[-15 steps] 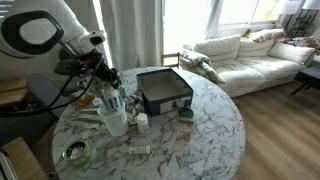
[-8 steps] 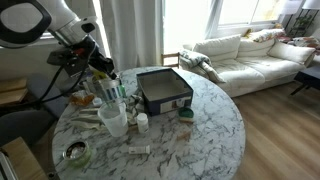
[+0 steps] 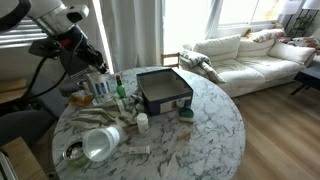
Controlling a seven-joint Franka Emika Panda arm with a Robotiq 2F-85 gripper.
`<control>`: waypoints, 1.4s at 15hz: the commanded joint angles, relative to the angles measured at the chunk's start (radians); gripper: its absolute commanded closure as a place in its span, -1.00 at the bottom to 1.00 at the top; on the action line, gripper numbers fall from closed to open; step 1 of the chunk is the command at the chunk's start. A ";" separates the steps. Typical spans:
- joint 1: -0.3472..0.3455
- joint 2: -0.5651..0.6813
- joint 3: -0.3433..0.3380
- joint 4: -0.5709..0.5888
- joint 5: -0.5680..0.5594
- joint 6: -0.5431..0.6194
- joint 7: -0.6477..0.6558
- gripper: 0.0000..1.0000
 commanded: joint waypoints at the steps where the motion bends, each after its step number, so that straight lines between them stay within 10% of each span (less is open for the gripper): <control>1: 0.021 -0.063 -0.015 -0.049 0.036 -0.033 -0.028 0.97; 12: 0.336 -0.054 -0.193 -0.123 0.312 -0.006 -0.450 0.97; 21: 0.401 0.091 -0.237 -0.120 0.315 0.007 -0.919 0.97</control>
